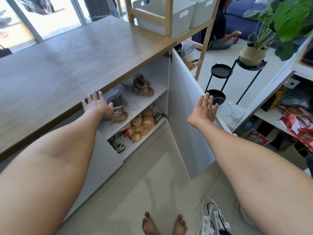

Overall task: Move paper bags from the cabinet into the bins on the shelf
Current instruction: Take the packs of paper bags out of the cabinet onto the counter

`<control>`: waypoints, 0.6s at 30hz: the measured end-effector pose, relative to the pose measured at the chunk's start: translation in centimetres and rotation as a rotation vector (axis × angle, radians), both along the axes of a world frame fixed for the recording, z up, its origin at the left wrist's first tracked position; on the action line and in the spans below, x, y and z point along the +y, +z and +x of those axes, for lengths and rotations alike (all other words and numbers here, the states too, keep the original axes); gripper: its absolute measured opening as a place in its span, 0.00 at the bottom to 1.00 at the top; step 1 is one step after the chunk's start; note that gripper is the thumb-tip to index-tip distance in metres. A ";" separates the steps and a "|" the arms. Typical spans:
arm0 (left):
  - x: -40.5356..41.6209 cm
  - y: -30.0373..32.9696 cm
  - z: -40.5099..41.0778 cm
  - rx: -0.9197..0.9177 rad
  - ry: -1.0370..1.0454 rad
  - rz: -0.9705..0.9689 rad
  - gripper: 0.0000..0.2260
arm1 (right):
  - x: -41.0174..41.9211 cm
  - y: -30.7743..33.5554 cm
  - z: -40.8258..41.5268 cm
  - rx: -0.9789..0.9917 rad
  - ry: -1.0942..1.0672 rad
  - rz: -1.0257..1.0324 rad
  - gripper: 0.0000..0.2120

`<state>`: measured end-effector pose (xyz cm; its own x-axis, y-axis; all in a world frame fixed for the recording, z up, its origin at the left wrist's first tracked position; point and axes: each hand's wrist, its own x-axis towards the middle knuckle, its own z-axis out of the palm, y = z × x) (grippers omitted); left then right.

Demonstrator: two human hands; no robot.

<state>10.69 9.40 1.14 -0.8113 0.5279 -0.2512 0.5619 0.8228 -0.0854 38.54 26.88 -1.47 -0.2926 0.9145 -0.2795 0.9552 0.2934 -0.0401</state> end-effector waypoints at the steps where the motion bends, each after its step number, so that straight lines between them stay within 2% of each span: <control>1: 0.4 -0.2 0.7 0.011 -0.049 -0.002 0.32 | 0.2 0.2 -0.3 0.009 0.058 0.033 0.43; 4: 1.9 -0.6 2.9 -0.029 -0.099 0.001 0.31 | 1.0 0.7 -1.3 0.069 0.238 0.044 0.38; 8: 3.7 -1.1 5.0 -0.133 -0.057 0.063 0.31 | 1.6 0.2 -2.6 0.117 0.382 -0.033 0.36; 18: 6.6 -2.1 4.7 -0.257 0.017 0.101 0.31 | 4.4 -1.3 -7.5 0.111 0.514 -0.137 0.34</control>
